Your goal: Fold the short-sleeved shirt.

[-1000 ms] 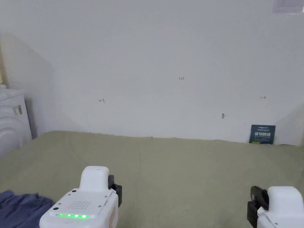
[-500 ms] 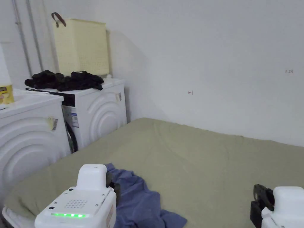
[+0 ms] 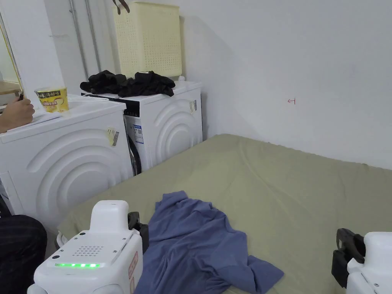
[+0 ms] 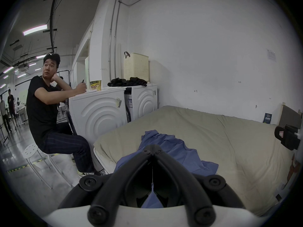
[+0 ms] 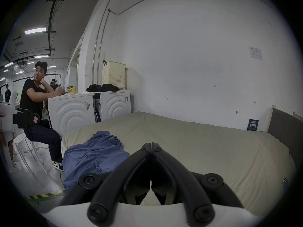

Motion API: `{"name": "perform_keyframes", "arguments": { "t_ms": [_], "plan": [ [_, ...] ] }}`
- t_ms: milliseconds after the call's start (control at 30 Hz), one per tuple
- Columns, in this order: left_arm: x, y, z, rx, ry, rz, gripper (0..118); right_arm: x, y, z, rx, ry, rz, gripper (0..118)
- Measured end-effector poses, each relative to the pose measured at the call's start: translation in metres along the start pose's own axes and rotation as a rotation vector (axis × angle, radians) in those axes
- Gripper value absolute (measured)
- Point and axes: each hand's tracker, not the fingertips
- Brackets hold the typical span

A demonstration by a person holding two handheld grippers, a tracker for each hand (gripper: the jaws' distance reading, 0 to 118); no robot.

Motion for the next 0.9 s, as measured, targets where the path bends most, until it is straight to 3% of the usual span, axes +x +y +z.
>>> {"name": "perform_keyframes", "arguments": {
  "t_ms": [400,700,900],
  "plan": [
    [0.012,-0.008,-0.055,-0.071,-0.022,-0.033,0,0.005,-0.007,-0.012,-0.028,-0.019,0.006,0],
    [0.04,-0.033,-0.17,-0.259,-0.099,-0.066,0,0.009,-0.023,-0.028,-0.077,-0.046,-0.017,0],
    [0.05,-0.066,-0.259,-0.504,-0.14,-0.157,0,0.01,-0.033,-0.038,-0.107,-0.06,-0.018,0]
  ]
}}
